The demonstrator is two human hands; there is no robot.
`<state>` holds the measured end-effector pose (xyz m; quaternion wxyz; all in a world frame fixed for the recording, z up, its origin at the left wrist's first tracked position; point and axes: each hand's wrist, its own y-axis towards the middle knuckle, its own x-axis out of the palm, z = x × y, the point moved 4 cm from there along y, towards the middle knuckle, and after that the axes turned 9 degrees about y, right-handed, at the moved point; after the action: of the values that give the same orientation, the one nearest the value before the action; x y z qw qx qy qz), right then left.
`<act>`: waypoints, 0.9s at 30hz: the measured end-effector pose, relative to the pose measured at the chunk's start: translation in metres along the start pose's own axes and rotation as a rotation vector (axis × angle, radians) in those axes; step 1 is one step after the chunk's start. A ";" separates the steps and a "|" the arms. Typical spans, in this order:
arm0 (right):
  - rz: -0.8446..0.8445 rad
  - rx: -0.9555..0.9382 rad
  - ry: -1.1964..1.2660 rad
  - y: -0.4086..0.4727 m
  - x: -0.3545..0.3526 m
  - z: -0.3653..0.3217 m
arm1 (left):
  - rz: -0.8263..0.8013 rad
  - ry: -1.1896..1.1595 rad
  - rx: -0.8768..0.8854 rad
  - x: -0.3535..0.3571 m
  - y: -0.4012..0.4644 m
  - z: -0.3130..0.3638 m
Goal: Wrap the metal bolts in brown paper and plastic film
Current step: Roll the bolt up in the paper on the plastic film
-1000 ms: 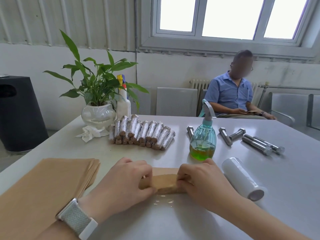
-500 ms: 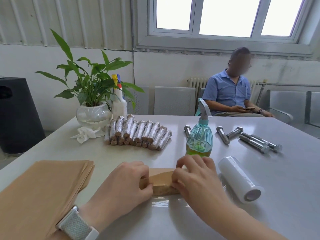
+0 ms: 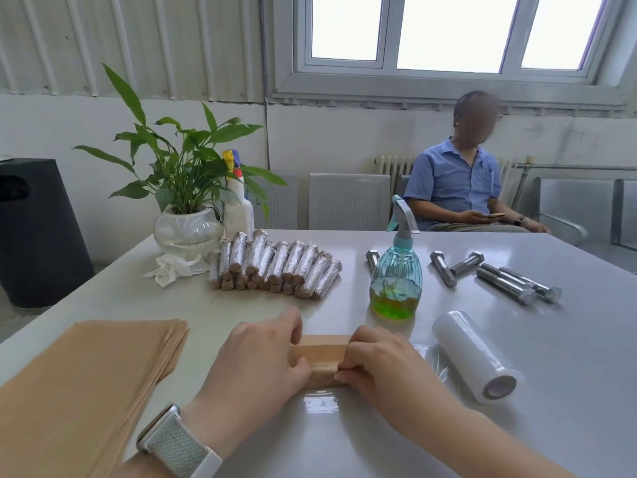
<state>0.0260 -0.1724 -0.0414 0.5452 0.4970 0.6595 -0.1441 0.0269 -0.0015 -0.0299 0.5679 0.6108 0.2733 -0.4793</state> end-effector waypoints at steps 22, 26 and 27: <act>-0.083 0.169 0.277 0.008 0.000 0.015 | -0.026 0.205 0.449 -0.007 0.003 0.004; -0.109 0.182 0.267 0.008 0.000 0.016 | -0.035 0.093 0.356 -0.003 0.003 0.000; -0.115 0.185 0.271 0.008 0.000 0.016 | -0.046 0.055 0.316 -0.001 0.004 -0.002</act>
<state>0.0416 -0.1801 -0.0447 0.3942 0.5214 0.7381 -0.1670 0.0302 -0.0004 -0.0275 0.4458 0.6990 0.2238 -0.5124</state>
